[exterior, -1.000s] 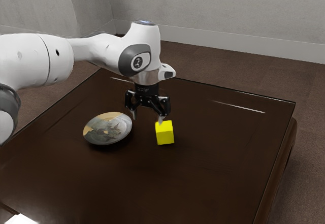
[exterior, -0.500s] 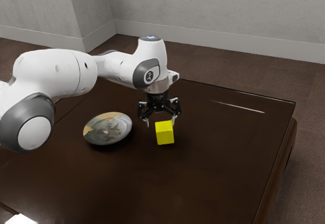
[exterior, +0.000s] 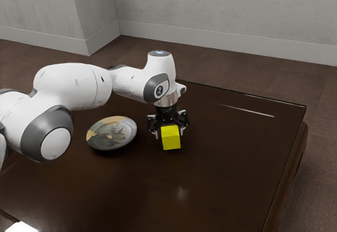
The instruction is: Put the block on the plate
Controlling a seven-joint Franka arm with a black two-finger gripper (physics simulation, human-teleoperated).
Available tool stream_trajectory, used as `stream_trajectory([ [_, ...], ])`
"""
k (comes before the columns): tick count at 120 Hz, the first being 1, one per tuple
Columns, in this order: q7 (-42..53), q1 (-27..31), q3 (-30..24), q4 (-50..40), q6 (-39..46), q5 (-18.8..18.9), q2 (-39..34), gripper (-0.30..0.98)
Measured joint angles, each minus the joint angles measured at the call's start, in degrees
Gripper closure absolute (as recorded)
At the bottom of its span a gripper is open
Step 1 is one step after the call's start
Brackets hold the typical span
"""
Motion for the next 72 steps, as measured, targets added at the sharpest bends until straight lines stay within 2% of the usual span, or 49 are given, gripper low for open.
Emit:
stream_trajectory([
  [20, -0.17, 0.00, -0.70, -0.38, 0.29, -0.80, 0.25, 0.01],
  [41, -0.25, 0.01, -0.81, -0.40, 0.39, -0.93, 0.07, 0.22],
  [56, -0.37, 0.01, -0.81, -0.40, 0.37, -0.75, -0.46, 0.28],
  [64, -0.49, 0.01, -0.60, -1.08, 0.20, -0.57, -2.56, 0.30],
  [72, -0.66, 0.41, -0.45, -5.13, -0.07, -0.10, -8.18, 0.30],
])
